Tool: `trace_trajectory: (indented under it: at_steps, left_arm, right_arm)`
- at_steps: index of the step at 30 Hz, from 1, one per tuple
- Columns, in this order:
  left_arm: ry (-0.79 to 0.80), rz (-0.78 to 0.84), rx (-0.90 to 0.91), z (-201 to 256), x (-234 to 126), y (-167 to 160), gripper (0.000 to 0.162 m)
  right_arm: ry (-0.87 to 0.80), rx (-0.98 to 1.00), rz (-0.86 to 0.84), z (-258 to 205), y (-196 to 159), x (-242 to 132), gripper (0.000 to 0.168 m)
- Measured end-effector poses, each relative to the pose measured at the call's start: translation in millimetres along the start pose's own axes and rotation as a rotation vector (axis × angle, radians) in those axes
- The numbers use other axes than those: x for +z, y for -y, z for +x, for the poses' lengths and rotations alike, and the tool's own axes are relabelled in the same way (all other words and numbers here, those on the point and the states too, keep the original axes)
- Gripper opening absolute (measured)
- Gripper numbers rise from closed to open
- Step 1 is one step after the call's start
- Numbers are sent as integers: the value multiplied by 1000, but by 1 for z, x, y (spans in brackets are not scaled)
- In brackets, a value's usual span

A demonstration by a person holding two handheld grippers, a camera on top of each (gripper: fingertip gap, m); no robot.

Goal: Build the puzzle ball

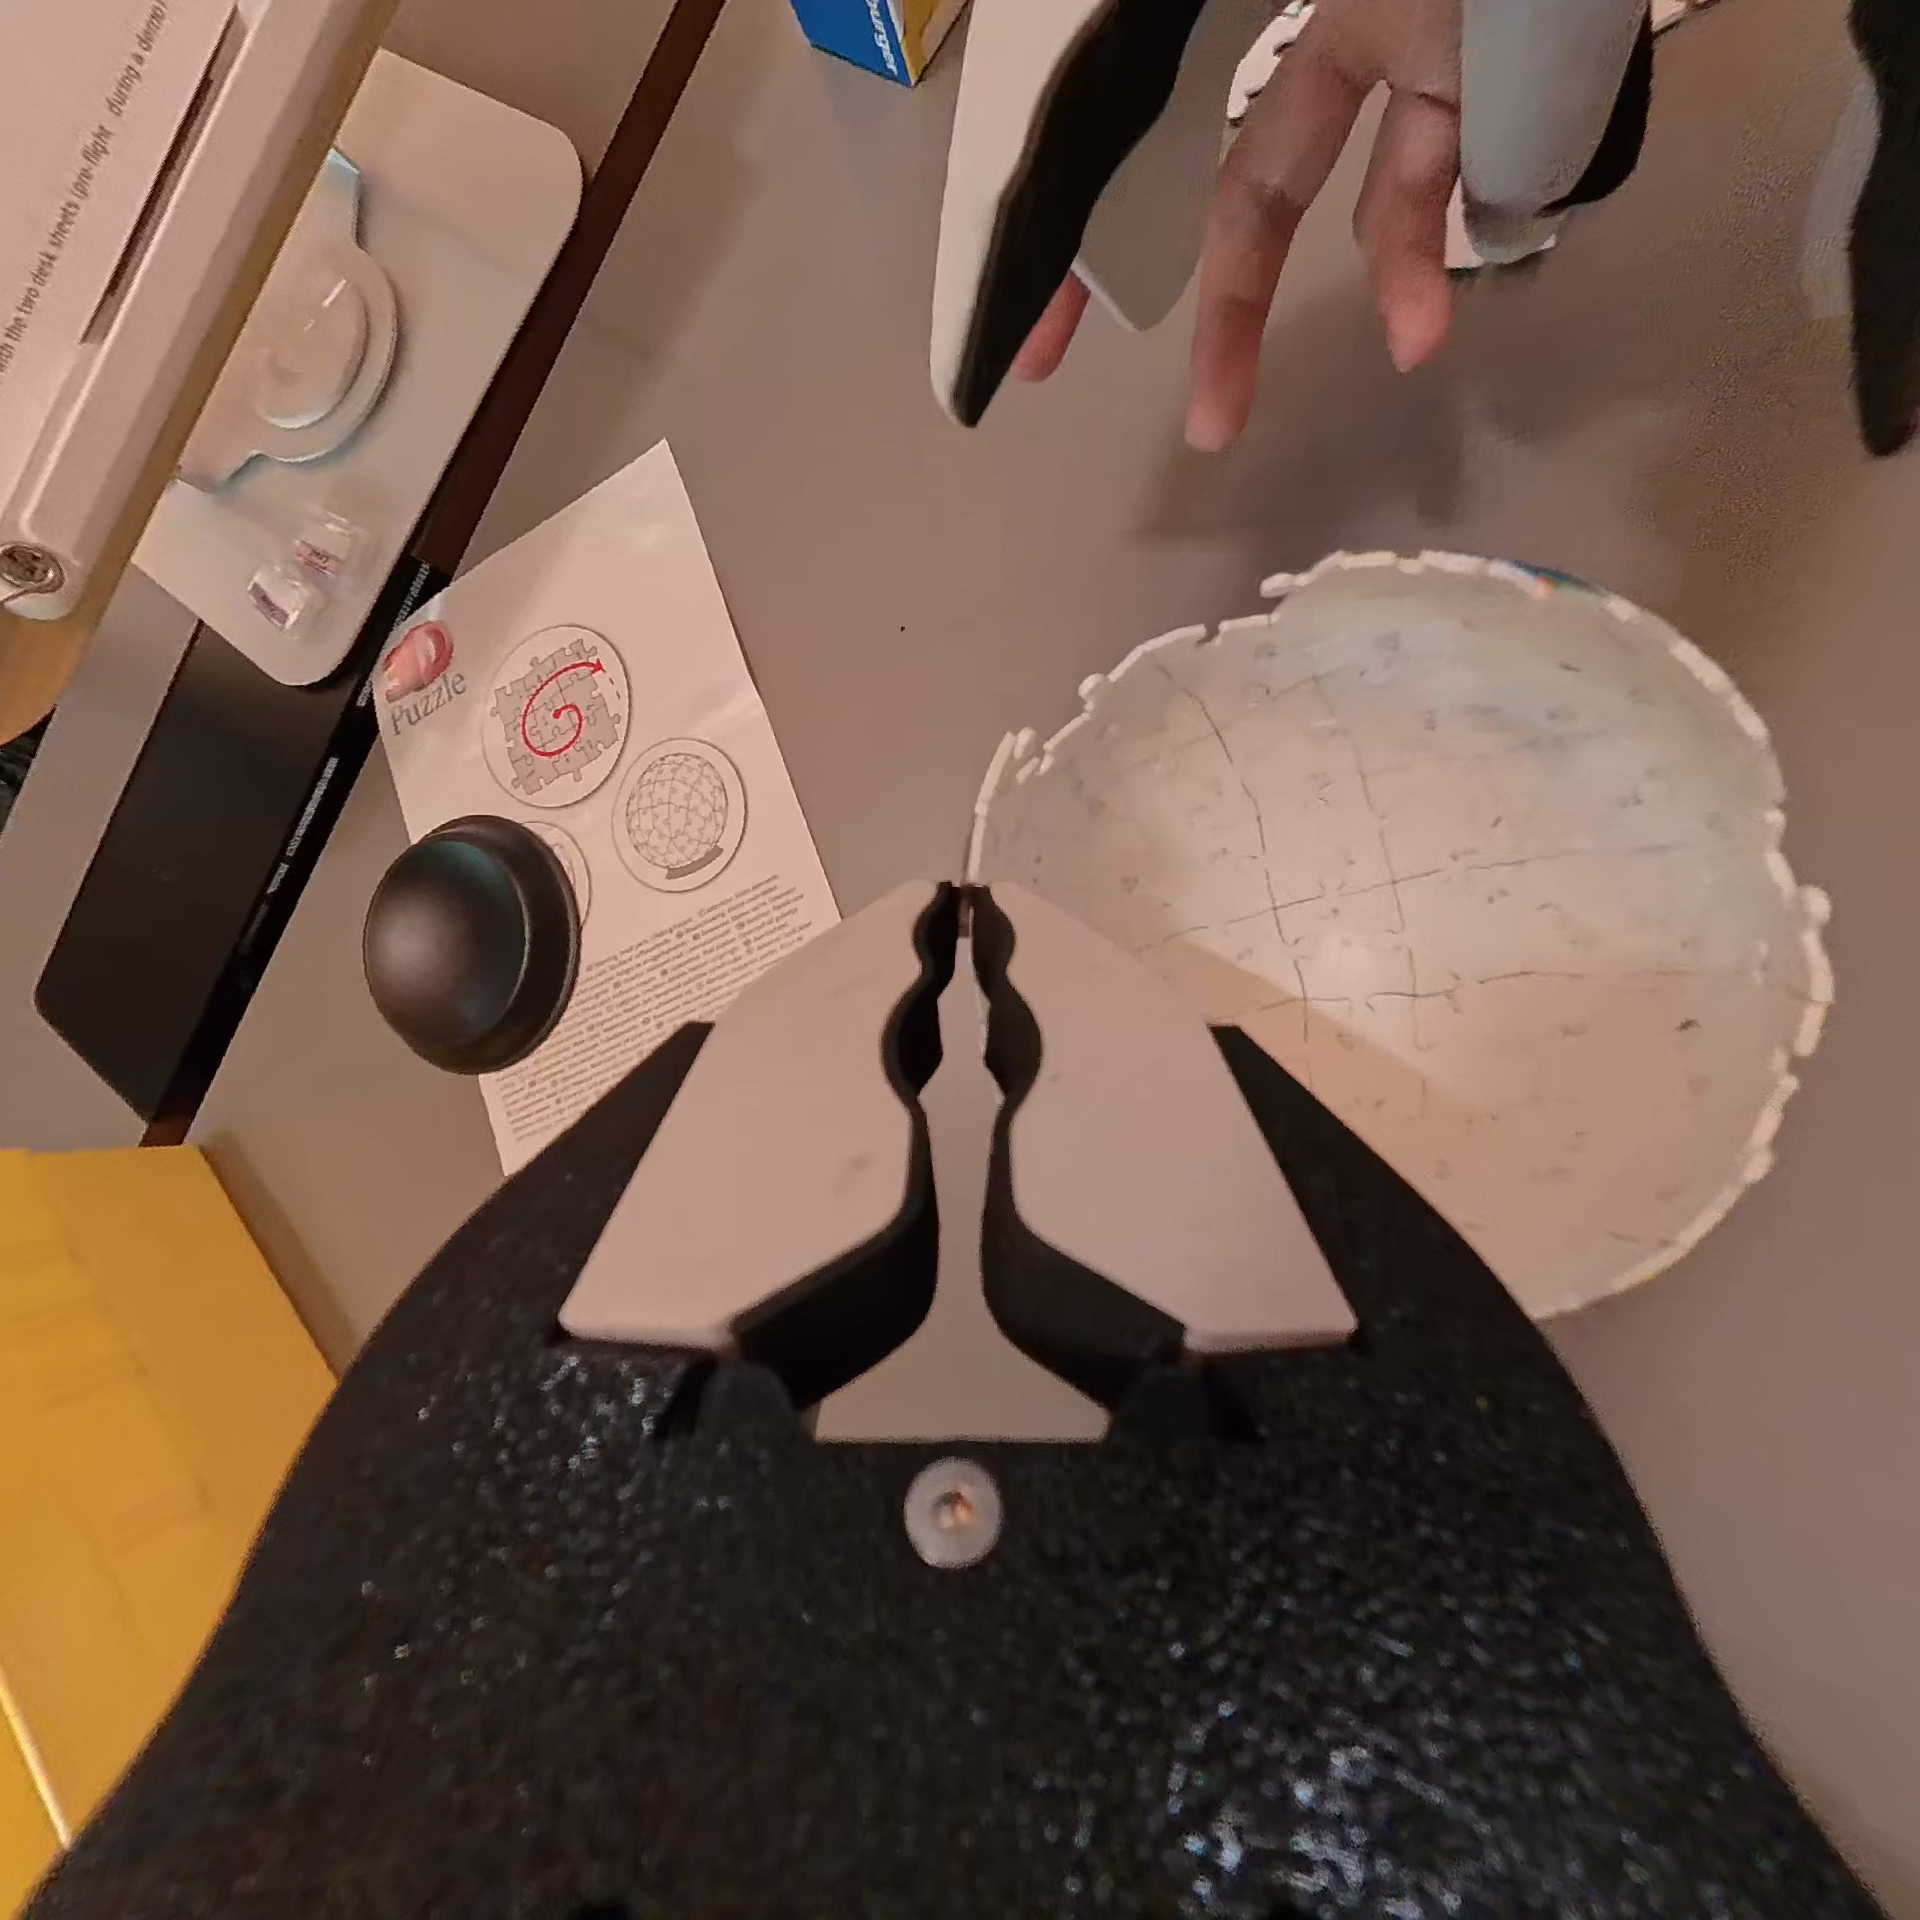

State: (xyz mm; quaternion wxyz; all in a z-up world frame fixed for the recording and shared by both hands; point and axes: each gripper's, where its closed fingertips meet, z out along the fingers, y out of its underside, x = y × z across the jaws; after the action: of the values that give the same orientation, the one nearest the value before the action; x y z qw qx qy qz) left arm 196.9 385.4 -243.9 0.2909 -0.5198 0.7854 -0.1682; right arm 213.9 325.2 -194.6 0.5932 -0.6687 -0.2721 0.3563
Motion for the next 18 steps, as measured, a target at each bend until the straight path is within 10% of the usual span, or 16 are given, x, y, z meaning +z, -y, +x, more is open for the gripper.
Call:
trace_trajectory:
  at_steps: [18]
  left_arm:
    - [44,-52,45,-4,1,-7,4]
  right_arm:
    - [73,-73,-263,-17,-62,20,95]
